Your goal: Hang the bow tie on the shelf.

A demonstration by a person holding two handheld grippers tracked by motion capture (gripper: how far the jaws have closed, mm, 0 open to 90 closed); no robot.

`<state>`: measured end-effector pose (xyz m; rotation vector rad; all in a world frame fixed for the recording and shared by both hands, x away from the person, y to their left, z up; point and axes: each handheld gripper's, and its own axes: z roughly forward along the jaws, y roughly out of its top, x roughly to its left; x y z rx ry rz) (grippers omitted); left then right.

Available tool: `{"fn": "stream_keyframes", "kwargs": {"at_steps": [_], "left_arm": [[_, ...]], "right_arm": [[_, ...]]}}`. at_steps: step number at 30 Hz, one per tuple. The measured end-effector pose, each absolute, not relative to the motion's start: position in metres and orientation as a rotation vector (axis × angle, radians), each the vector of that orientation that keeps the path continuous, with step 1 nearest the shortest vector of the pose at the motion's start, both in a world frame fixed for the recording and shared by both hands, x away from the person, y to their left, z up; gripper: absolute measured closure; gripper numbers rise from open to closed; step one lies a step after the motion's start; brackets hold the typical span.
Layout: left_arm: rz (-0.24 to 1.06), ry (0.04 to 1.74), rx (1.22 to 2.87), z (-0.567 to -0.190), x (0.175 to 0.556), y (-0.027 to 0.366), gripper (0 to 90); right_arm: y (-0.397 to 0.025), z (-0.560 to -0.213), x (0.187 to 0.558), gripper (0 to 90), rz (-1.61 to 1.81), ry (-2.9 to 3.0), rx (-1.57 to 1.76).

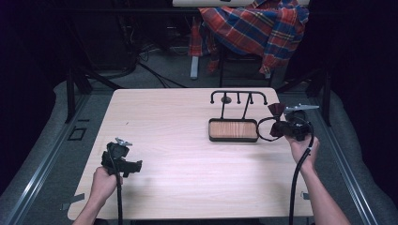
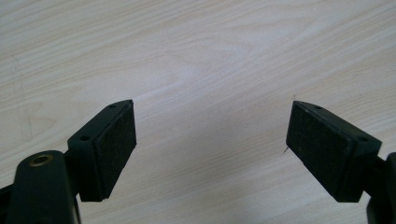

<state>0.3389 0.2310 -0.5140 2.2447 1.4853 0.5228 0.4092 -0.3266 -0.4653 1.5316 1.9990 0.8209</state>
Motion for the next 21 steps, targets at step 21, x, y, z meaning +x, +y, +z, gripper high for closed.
{"fn": "stream_keyframes", "kwargs": {"at_steps": [21], "left_arm": [[0.518,1.48,2.259,-0.515,0.338,0.229,16.3]], "right_arm": [[-0.327,-0.437,0.412,75.7,1.002,1.907,1.498]]}}
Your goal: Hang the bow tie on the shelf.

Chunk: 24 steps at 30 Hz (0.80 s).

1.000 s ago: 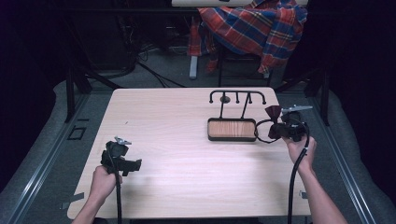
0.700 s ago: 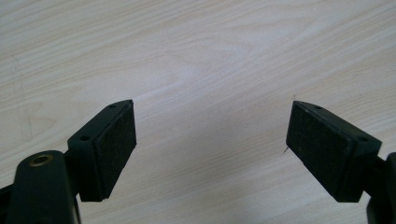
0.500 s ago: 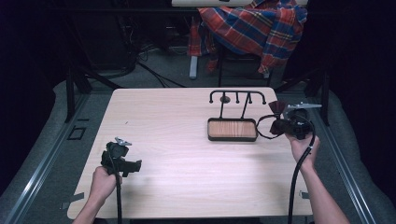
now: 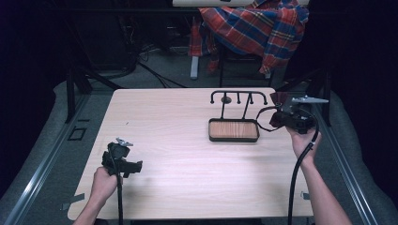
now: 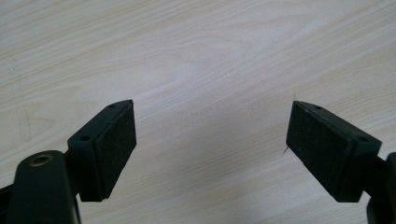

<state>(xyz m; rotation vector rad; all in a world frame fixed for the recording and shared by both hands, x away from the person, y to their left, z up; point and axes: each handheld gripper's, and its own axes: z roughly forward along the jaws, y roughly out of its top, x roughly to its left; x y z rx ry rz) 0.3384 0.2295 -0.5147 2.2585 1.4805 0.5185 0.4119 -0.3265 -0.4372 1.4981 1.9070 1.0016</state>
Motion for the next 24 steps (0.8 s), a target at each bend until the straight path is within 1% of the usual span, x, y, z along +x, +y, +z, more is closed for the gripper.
{"fn": "stream_keyframes", "kwargs": {"at_steps": [15,24], "left_arm": [[0.516,1.472,2.262,-0.515,0.339,0.23,16.3],[0.519,1.464,2.269,-0.515,0.339,0.23,16.3]], "right_arm": [[-0.316,-0.431,0.426,75.6,1.038,1.882,1.504],[-0.311,-0.436,0.437,75.6,1.025,1.88,1.533]]}}
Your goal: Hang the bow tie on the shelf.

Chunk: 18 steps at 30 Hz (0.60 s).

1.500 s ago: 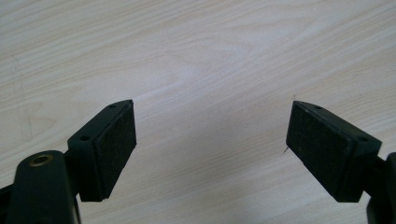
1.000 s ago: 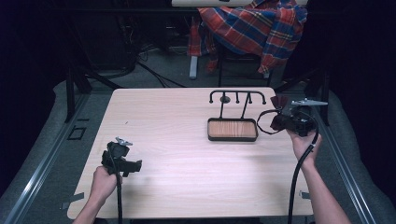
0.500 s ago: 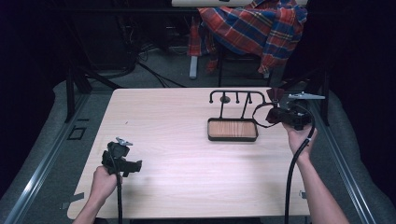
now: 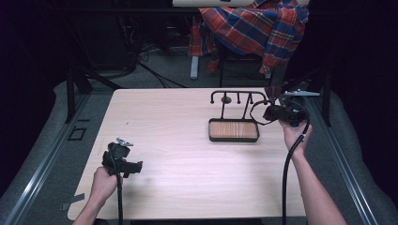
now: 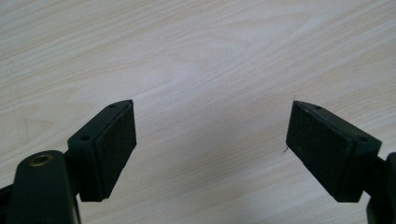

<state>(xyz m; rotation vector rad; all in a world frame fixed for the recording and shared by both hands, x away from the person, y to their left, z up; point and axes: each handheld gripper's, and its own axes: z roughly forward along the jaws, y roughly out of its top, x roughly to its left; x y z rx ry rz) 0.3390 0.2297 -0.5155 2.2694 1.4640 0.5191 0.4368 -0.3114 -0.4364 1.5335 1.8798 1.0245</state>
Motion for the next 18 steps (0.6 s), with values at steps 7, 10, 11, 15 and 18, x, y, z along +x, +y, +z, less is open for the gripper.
{"fn": "stream_keyframes", "kwargs": {"at_steps": [7,10,11,15,18], "left_arm": [[0.512,1.452,2.288,-0.516,0.34,0.23,16.3],[0.517,1.444,2.285,-0.514,0.338,0.23,16.3],[0.513,1.443,2.282,-0.514,0.338,0.23,16.3],[0.52,1.442,2.277,-0.513,0.336,0.23,16.3],[0.525,1.443,2.274,-0.513,0.336,0.23,16.3]], "right_arm": [[-0.311,-0.442,0.445,75.6,1.012,1.874,1.559],[-0.311,-0.445,0.448,75.6,1.007,1.861,1.579],[-0.31,-0.446,0.448,75.6,1.008,1.867,1.58],[-0.309,-0.448,0.449,75.5,0.981,1.881,1.585],[-0.31,-0.449,0.45,75.5,0.978,1.884,1.589]]}}
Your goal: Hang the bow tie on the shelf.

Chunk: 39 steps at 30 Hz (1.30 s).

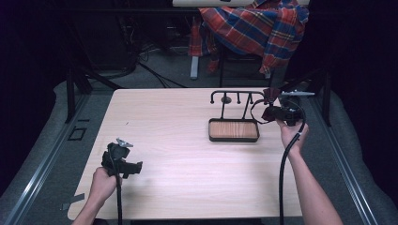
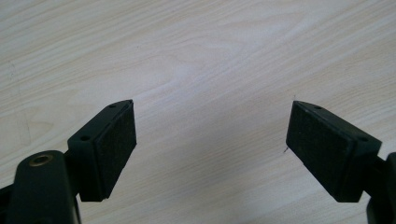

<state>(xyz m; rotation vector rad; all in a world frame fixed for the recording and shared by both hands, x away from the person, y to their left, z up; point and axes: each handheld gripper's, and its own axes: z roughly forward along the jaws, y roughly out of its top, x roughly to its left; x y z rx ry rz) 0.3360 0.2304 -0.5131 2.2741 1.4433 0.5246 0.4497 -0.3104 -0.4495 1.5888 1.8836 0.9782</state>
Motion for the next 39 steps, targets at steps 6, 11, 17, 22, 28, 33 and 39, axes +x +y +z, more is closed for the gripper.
{"fn": "stream_keyframes", "kwargs": {"at_steps": [6,11,17,22,28,33,39], "left_arm": [[0.522,1.439,2.28,-0.514,0.341,0.227,16.3],[0.517,1.412,2.307,-0.515,0.348,0.218,16.3],[0.527,1.4,2.303,-0.514,0.343,0.219,16.3],[0.539,1.427,2.275,-0.512,0.34,0.226,16.2],[0.542,1.412,2.294,-0.513,0.341,0.219,16.2],[0.539,1.406,2.297,-0.513,0.339,0.221,16.3],[0.532,1.42,2.294,-0.514,0.34,0.225,16.3]], "right_arm": [[-0.315,-0.457,0.453,75.4,0.947,1.898,1.604],[-0.323,-0.463,0.451,75.4,0.923,1.897,1.617],[-0.329,-0.465,0.451,75.3,0.922,1.891,1.643],[-0.325,-0.466,0.452,75.4,0.914,1.891,1.639],[-0.327,-0.466,0.453,75.4,0.923,1.852,1.671],[-0.332,-0.465,0.458,75.4,0.934,1.801,1.706],[-0.328,-0.467,0.465,75.1,0.946,1.82,1.71]]}}
